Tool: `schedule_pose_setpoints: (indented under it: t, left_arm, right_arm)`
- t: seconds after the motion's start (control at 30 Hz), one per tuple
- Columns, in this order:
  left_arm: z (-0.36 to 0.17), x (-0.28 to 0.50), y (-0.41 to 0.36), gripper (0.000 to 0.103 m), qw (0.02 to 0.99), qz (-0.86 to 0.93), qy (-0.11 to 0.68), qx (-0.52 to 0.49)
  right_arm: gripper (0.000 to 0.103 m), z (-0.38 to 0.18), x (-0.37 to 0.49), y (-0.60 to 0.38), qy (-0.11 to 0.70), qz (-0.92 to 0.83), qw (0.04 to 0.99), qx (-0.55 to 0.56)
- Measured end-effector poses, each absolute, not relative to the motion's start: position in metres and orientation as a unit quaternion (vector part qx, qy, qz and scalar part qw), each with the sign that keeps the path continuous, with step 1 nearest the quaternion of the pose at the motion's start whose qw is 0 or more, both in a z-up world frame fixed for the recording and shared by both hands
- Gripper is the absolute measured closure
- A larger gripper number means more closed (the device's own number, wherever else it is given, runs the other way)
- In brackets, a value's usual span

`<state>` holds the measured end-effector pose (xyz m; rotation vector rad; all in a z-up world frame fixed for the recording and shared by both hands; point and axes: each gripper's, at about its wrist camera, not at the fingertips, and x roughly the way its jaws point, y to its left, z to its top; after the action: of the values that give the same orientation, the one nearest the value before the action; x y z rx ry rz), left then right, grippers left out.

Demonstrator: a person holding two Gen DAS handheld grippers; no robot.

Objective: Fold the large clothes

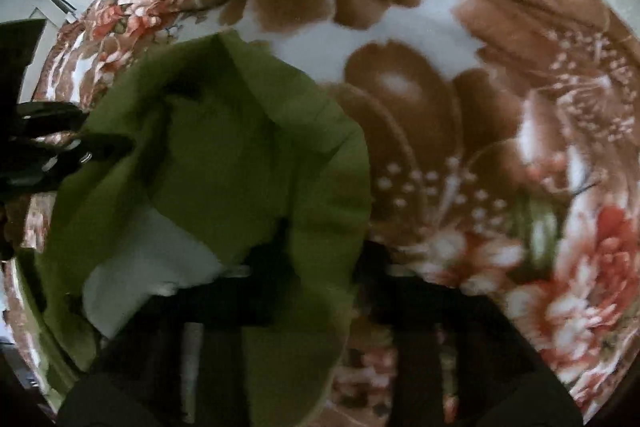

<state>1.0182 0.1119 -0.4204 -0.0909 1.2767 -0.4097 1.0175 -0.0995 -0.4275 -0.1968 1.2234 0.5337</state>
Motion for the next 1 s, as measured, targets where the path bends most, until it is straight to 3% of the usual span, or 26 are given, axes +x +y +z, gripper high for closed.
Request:
schedule_pose_setpoints:
  t: [0.03, 0.07, 0.37, 0.63, 0.8, 1.0]
  left_arm:
    - [-0.418, 1.017, 0.106, 0.100, 0.782, -0.198, 0.590, -0.031]
    - [-0.410, 1.012, 0.098, 0.101, 0.788, -0.204, 0.580, -0.008]
    - [-0.308, 0.954, 0.119, 0.101, 0.840, -0.190, 0.506, -0.051]
    - [-0.242, 0.835, 0.125, 0.101, 0.859, -0.194, 0.468, -0.078]
    - [-0.226, 0.757, 0.114, 0.101, 0.860, -0.213, 0.462, -0.034]
    - [-0.251, 0.665, 0.093, 0.101, 0.846, -0.222, 0.484, 0.000]
  right_arm:
    - [0.092, -0.424, 1.016, -0.098, 0.562, 0.248, 0.783, -0.093]
    - [0.093, -0.417, 1.014, -0.099, 0.553, 0.245, 0.791, -0.095]
    - [0.094, -0.301, 0.936, -0.104, 0.464, 0.305, 0.829, -0.072]
    - [0.095, -0.241, 0.823, -0.096, 0.434, 0.350, 0.822, -0.118]
    - [0.095, -0.230, 0.745, -0.105, 0.428, 0.373, 0.810, -0.148]
    - [0.091, -0.267, 0.661, -0.126, 0.455, 0.384, 0.789, -0.156]
